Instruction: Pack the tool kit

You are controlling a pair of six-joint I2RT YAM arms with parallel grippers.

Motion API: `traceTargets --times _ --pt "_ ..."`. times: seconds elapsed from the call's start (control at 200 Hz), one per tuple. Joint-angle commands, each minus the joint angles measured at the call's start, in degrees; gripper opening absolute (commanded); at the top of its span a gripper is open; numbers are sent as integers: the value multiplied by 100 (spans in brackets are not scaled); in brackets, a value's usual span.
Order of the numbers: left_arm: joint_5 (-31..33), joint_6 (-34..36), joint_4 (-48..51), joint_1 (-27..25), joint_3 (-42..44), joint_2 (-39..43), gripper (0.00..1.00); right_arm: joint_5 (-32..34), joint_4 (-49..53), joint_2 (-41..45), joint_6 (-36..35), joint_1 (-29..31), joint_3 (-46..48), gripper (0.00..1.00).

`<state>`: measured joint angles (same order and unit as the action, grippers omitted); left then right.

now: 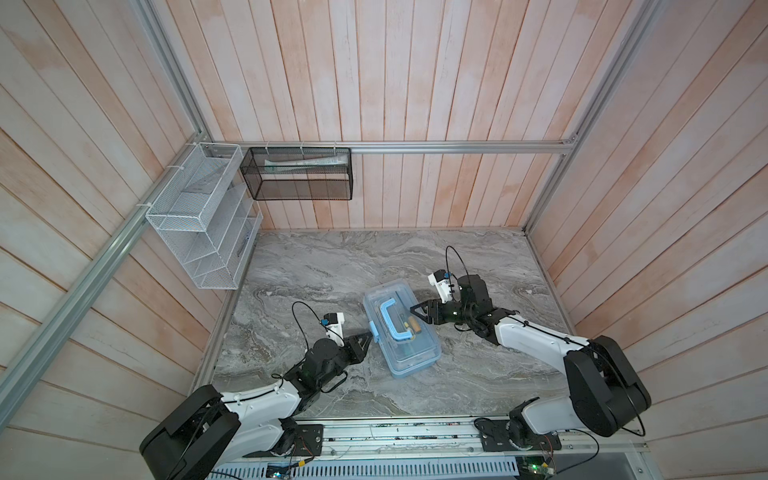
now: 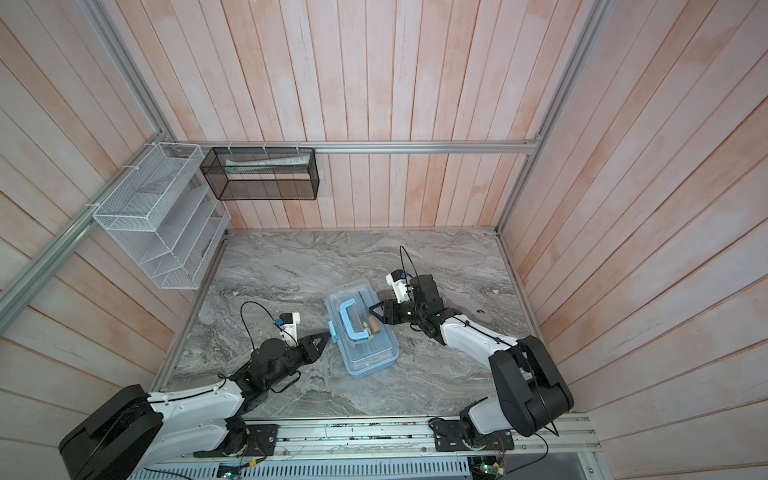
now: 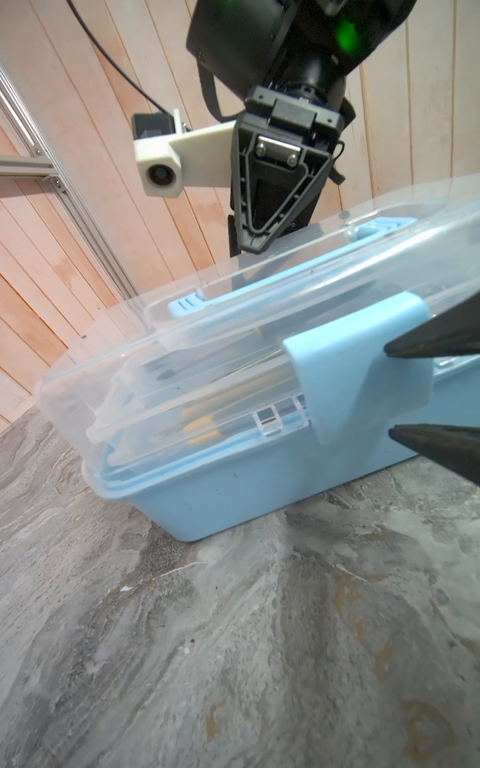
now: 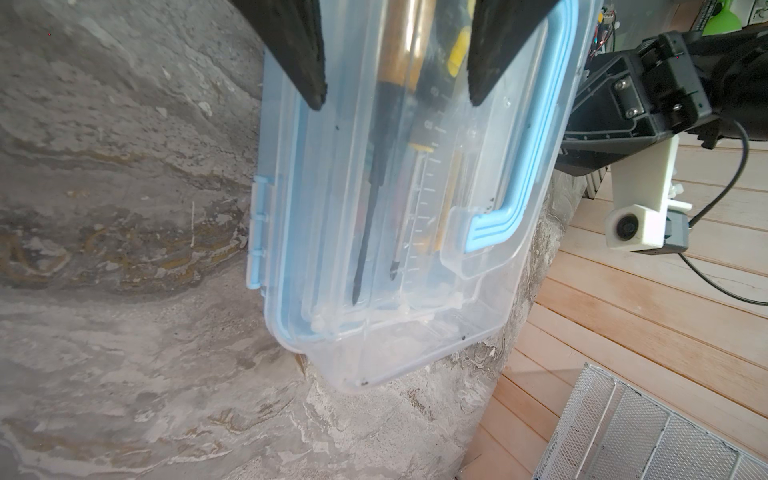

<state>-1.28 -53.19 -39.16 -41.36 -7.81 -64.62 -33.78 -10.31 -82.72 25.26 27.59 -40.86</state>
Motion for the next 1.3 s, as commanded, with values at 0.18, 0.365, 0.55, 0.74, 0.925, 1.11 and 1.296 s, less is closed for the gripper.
traceTargets --times 0.18,0.365,0.55,0.74,0.925,1.11,1.296 --pt "-135 85 -249 -17 61 162 30 -110 547 -254 -65 52 25 51" --pt "-171 260 -317 -13 35 137 30 -96 556 -225 -38 51 -10 51" --pt "-153 307 -324 -13 19 98 29 -114 531 -253 6 53 -10 51" --pt "-144 283 -362 -17 34 20 25 -118 496 -262 4 54 16 51" --pt "-128 313 -322 -13 43 50 23 -100 503 -245 3 53 41 51" --pt "-100 353 -218 -12 26 40 22 -102 504 -253 -3 45 37 51" --pt "-118 371 -176 -13 -27 -64 22 -124 486 -297 -2 50 34 51"
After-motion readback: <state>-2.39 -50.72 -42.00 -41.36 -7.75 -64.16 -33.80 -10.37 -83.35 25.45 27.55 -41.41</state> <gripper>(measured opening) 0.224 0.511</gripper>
